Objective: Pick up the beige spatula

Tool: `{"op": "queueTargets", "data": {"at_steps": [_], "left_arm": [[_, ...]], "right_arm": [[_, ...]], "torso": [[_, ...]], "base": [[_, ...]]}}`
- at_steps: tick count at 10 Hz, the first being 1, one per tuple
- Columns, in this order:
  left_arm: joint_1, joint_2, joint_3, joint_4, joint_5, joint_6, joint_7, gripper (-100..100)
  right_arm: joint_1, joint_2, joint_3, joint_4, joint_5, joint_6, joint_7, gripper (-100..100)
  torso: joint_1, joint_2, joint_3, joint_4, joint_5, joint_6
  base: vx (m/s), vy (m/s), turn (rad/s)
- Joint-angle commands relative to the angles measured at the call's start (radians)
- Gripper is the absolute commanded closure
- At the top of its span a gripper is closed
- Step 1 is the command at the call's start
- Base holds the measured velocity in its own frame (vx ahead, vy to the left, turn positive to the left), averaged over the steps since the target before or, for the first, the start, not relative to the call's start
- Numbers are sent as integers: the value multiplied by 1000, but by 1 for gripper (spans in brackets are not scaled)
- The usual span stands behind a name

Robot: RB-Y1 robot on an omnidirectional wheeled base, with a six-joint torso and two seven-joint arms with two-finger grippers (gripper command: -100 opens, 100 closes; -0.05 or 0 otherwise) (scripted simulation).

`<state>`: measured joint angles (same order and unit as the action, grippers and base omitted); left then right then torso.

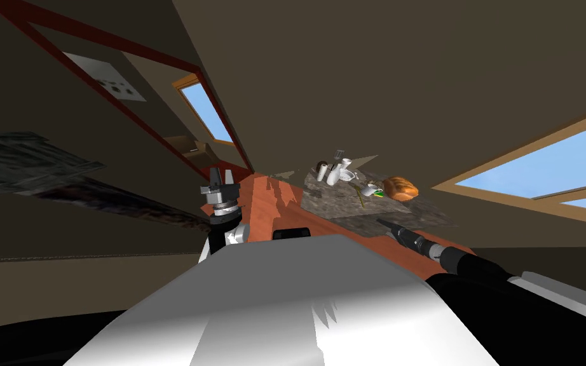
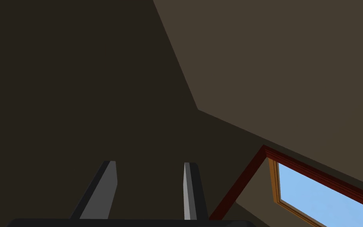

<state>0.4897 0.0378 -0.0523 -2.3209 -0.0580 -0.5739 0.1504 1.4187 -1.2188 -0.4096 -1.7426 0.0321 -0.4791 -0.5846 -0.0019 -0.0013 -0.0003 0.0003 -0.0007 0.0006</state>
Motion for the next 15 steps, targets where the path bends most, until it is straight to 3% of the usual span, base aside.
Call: {"op": "queueTargets", "data": {"at_steps": [1, 11, 14, 15], "left_arm": [[0, 0, 0, 0, 0, 0, 0, 0], [0, 0, 0, 0, 0, 0, 0, 0], [0, 0, 0, 0, 0, 0, 0, 0], [0, 0, 0, 0, 0, 0, 0, 0]], "right_arm": [[32, -20, 27, 25, 24, 7, -29, -100], [198, -114, 141, 136, 145, 58, -177, -100], [243, -140, 182, 172, 177, 75, -215, -100], [267, -155, 210, 192, 192, 83, -233, -100]], "torso": [[0, 0, 0, 0, 0, 0], [4, -1, -1, 0, 1, 0], [0, -4, -2, -1, 0, -1], [-2, -4, -3, -1, 0, -1]], "base": [[7, 52, 222], [26, 45, 170], [60, 0, 256], [80, -33, 296]]}}
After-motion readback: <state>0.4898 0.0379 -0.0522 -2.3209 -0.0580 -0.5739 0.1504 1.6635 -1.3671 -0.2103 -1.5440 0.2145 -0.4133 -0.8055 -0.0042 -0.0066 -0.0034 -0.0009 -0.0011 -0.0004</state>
